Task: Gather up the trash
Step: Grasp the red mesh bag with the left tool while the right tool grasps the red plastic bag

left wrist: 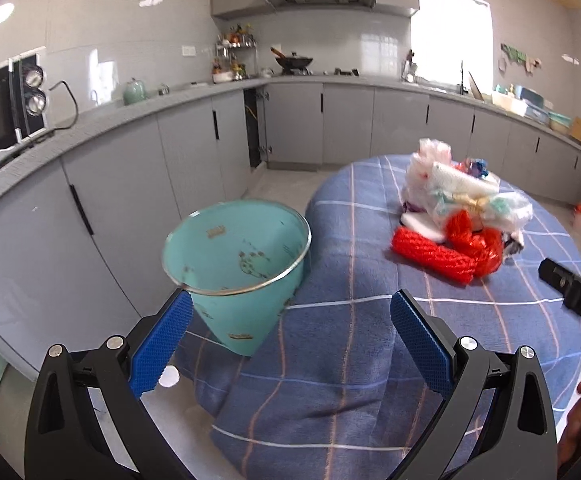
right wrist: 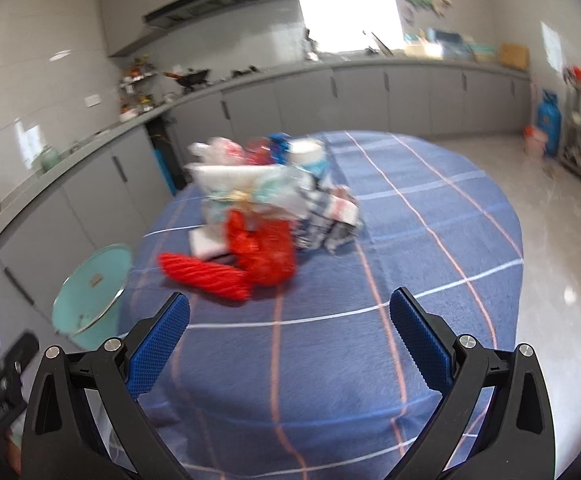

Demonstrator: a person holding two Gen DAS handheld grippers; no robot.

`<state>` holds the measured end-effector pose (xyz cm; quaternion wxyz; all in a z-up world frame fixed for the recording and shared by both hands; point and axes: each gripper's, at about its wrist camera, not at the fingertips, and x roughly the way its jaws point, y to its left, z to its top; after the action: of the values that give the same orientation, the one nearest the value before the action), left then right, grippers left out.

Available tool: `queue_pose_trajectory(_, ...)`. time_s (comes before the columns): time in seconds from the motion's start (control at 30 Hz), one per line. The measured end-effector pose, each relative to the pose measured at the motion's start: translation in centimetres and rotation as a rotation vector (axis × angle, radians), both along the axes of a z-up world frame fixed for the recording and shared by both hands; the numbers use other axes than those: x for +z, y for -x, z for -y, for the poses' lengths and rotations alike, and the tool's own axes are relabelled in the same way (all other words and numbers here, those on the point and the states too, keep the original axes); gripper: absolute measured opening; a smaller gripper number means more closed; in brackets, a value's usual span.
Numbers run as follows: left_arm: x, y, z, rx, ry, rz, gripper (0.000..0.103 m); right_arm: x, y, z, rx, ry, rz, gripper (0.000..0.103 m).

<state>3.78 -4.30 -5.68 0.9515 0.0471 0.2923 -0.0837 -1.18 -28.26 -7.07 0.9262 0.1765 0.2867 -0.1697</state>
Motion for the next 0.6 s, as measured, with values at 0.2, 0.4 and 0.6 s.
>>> queue_pose_trajectory(0.2, -3.1, -3.5, 1.0, 0.002, -0.012, -0.092, 0.097, -2.1, -2.8, 1.4, 0.017, -0.010, -0.052, 0.097)
queue_pose_trajectory(0.4, -3.3, -5.8, 3.0, -0.040, -0.053, -0.080, 0.097, -3.0, -6.3, 1.8, 0.080, -0.038, -0.070, 0.079)
queue_pose_trajectory(0.6, -2.4, -8.3, 6.1, -0.095, -0.064, -0.047, 0.097, -3.6, -8.9, 2.3, 0.094, -0.056, -0.072, 0.076)
